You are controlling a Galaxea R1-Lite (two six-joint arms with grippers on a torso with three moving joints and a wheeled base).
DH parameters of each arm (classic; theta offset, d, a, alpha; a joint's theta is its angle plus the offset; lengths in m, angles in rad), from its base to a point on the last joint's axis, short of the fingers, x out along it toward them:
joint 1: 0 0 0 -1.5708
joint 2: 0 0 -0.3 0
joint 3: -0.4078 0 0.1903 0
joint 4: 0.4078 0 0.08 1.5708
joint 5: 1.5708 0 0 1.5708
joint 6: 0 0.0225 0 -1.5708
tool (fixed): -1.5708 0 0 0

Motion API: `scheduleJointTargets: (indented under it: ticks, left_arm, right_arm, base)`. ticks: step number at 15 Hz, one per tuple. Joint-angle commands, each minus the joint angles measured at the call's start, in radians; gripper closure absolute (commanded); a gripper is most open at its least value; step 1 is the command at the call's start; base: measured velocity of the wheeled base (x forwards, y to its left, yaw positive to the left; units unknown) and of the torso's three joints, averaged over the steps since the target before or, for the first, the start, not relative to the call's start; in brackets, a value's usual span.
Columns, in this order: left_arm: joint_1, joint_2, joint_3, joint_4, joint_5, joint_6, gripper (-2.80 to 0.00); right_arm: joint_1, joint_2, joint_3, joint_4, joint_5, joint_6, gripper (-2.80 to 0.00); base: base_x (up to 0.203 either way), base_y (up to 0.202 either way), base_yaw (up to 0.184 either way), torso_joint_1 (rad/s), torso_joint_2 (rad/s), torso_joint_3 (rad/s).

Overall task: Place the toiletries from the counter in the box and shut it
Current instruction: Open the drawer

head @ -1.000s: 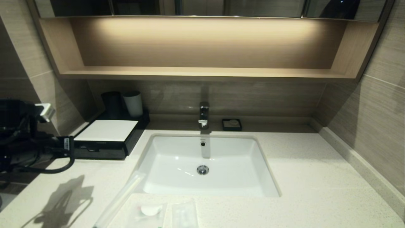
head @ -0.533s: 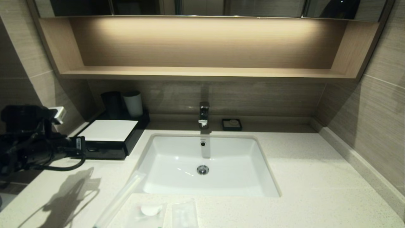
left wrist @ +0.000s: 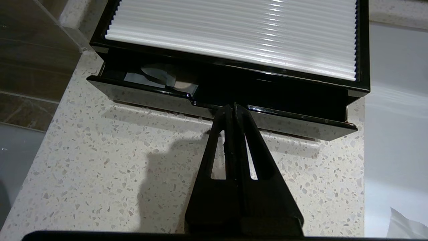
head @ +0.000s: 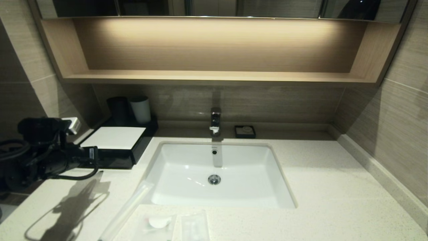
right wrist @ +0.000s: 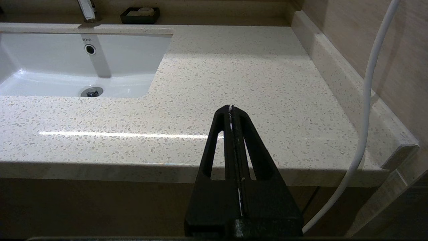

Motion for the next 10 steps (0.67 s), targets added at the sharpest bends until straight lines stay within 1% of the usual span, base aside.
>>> scheduleJointTargets:
  ticks: [1,6,10]
  left_arm:
    - [0.000,0.029,0.000,-0.013,-0.001,0.002,0.00]
    - [0.002,0.055,-0.002,-0.036,0.000,0.007,0.00]
    - [0.000,0.089,-0.003,-0.078,0.000,0.008,0.00]
  right_arm:
    - [0.000,0.000,0.002,0.000,0.000,-0.001,0.00]
    - [0.000,0.000,0.002,0.000,0.000,-0.001,0.00]
    - [0.000,-0.001,0.002,0.000,0.000,-0.001,0.00]
  base:
    - [0.000,0.000,0.000,0.000,0.00,0.000]
    - [0.000,0.000,0.000,0.000,0.00,0.000]
    - [0.000,0.000,0.000,0.000,0.00,0.000]
